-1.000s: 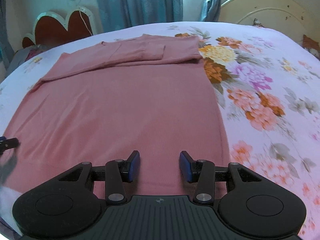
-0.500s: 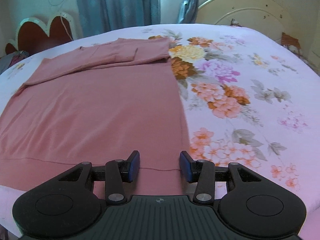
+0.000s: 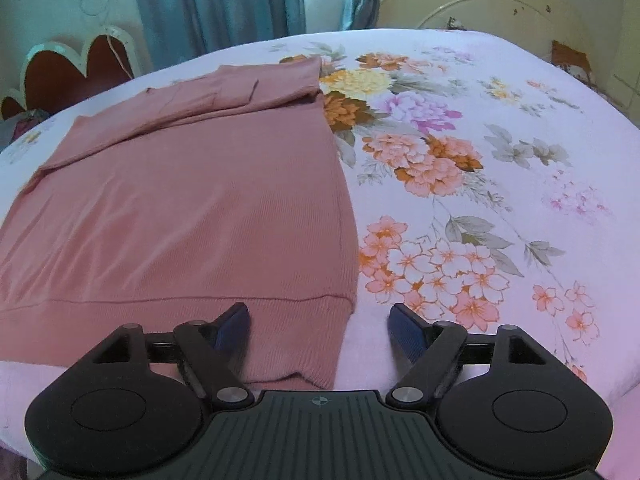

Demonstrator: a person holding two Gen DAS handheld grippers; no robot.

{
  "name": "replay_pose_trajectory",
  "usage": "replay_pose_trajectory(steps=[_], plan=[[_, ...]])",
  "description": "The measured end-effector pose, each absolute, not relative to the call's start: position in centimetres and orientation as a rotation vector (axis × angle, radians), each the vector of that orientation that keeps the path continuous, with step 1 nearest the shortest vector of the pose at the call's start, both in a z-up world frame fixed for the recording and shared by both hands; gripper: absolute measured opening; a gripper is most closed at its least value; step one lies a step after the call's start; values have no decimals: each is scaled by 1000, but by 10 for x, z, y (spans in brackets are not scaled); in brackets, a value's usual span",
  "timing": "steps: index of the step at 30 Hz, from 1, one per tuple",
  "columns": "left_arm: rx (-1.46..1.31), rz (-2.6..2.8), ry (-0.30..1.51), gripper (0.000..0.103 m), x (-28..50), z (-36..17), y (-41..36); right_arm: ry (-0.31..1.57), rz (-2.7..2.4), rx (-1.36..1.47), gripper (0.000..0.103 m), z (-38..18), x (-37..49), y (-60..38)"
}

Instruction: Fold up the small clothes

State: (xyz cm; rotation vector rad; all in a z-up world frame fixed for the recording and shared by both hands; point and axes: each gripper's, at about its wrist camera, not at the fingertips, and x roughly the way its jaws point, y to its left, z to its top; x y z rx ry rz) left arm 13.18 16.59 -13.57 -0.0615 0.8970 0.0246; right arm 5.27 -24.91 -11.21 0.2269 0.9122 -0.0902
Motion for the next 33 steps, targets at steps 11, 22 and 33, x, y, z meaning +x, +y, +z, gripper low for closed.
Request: replay_pose_trajectory(steps=[11, 22, 33], plan=[[-155, -96, 940, 40, 137, -135, 170, 939, -47, 308, 39, -116, 52, -245], [-290, -149, 866, 8, 148, -112, 188, 899, 7, 414, 10, -90, 55, -255], [-332, -177, 646, 8, 222, -48, 182, 683, 29, 522, 10, -19, 117, -282]])
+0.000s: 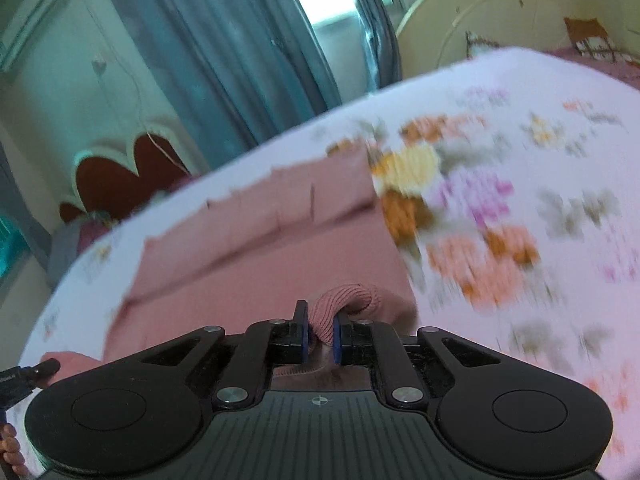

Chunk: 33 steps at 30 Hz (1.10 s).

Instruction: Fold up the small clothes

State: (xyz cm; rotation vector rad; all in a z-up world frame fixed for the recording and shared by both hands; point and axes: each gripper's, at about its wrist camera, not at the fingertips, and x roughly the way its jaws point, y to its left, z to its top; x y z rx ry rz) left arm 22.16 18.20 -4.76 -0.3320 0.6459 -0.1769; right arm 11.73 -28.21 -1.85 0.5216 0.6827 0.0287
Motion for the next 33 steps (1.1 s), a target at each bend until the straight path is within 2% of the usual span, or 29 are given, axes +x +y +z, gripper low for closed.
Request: replay_pose_trajectory(steps=[16, 33], plan=[[-325, -116, 586, 8, 393, -36, 153, 608, 34, 571, 10, -20, 315, -318], [-298, 16, 738, 8, 529, -97, 146, 754, -45, 626, 10, -103, 478, -331]])
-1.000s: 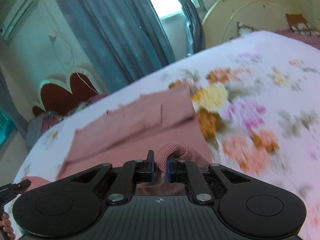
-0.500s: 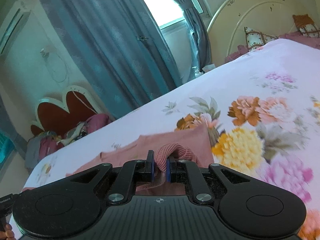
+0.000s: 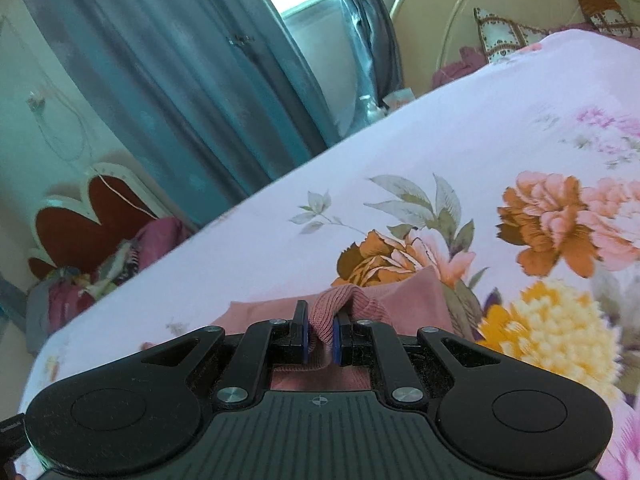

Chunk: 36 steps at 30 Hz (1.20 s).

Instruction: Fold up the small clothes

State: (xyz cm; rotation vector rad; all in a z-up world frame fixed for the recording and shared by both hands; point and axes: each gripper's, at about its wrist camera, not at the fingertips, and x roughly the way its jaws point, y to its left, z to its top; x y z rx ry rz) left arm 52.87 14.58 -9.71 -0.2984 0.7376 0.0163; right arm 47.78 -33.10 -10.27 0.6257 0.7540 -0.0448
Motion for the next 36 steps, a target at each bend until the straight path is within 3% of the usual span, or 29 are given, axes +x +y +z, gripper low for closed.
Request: replay_pose_trajectory(steps=[4, 7, 8, 9, 10, 11, 12, 21, 23, 24, 30, 31, 32, 33, 34, 36], plan=[[-248, 56, 782, 11, 545, -113, 142, 821, -64, 633, 11, -125, 496, -330], [-224, 52, 784, 23, 547, -115, 144, 831, -59, 614, 11, -129, 500, -329], [-219, 42, 778, 27, 547, -114, 145, 825, -51, 620, 18, -128, 501, -331], [-216, 35, 769, 39, 546, -111, 148, 809, -45, 621, 28, -126, 501, -333], [-216, 33, 756, 49, 543, -107, 153, 781, -48, 611, 55, -122, 499, -335], [-223, 39, 738, 69, 540, -102, 158, 753, -64, 588, 76, -117, 497, -337], [-227, 39, 708, 73, 536, -97, 163, 729, -65, 560, 77, -113, 496, -338], [-56, -102, 775, 66, 546, -110, 158, 762, 73, 348, 75, -121, 508, -332], [-11, -119, 792, 63, 553, -119, 149, 782, 101, 304, 62, -127, 513, -327], [8, -131, 798, 60, 557, -123, 144, 789, 112, 287, 60, -130, 516, -326], [71, -172, 840, 47, 570, -141, 138, 828, 166, 189, 59, -148, 527, -322], [67, -179, 838, 43, 569, -141, 138, 831, 174, 174, 53, -151, 527, -321], [66, -182, 831, 31, 570, -140, 140, 836, 185, 170, 40, -153, 528, -320], [75, -177, 818, 15, 568, -139, 139, 837, 194, 173, 33, -155, 529, -320], [84, -172, 801, 15, 565, -137, 138, 835, 209, 175, 16, -156, 529, -319], [89, -163, 746, 11, 555, -132, 138, 815, 221, 153, 10, -154, 525, -315]])
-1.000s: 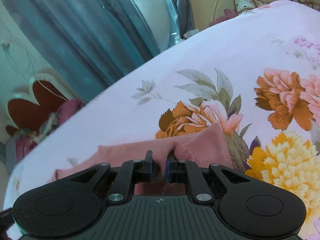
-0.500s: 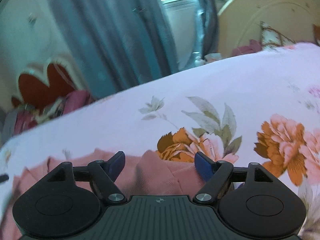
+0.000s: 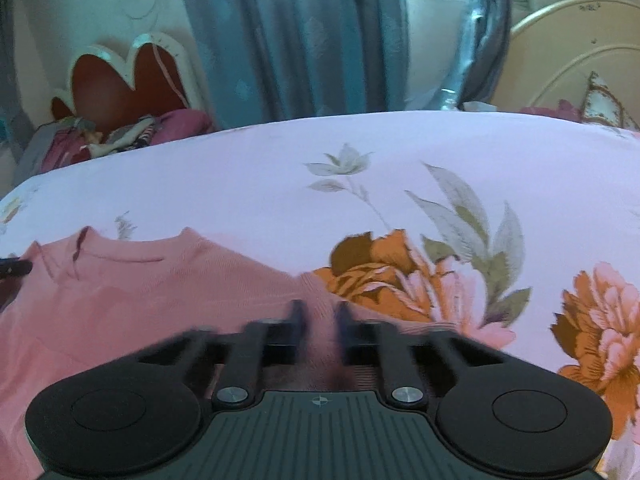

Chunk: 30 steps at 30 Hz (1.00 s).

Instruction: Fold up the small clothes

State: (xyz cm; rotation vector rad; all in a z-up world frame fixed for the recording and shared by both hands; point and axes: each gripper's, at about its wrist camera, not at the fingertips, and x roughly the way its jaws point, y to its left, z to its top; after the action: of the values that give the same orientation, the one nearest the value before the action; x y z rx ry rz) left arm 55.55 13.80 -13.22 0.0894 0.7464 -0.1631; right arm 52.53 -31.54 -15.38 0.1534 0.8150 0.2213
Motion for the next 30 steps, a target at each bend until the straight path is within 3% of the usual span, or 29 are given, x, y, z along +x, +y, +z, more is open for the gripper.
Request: replay_pose_trajectory(steps=[5, 10, 11, 17, 19, 21, 22, 23, 24, 26, 28, 30], plan=[[35, -54, 580, 10, 538, -113, 148, 633, 104, 257, 7, -137, 514, -333], [46, 46, 594, 10, 543, -131, 146, 721, 37, 178, 7, -166, 526, -319], [61, 62, 597, 0, 543, -135, 145, 739, 17, 187, 7, -172, 528, -319], [63, 97, 692, 0, 551, -140, 156, 747, 18, 210, 8, -170, 523, -329], [42, 33, 687, 15, 545, -135, 155, 748, 43, 255, 8, -163, 516, -338], [47, 19, 674, 24, 539, -130, 154, 749, 58, 270, 20, -156, 510, -345], [37, 5, 671, 27, 537, -127, 155, 745, 57, 273, 52, -153, 508, -346], [24, -7, 676, 36, 538, -125, 155, 731, 54, 271, 73, -147, 503, -345], [17, -20, 680, 53, 537, -123, 155, 720, 65, 263, 73, -142, 500, -344], [24, -46, 679, 71, 539, -120, 151, 738, 79, 258, 73, -142, 497, -344], [55, -77, 697, 71, 544, -123, 142, 748, 85, 257, 72, -144, 497, -341], [91, -95, 733, 69, 550, -130, 136, 764, 103, 235, 64, -147, 498, -334]])
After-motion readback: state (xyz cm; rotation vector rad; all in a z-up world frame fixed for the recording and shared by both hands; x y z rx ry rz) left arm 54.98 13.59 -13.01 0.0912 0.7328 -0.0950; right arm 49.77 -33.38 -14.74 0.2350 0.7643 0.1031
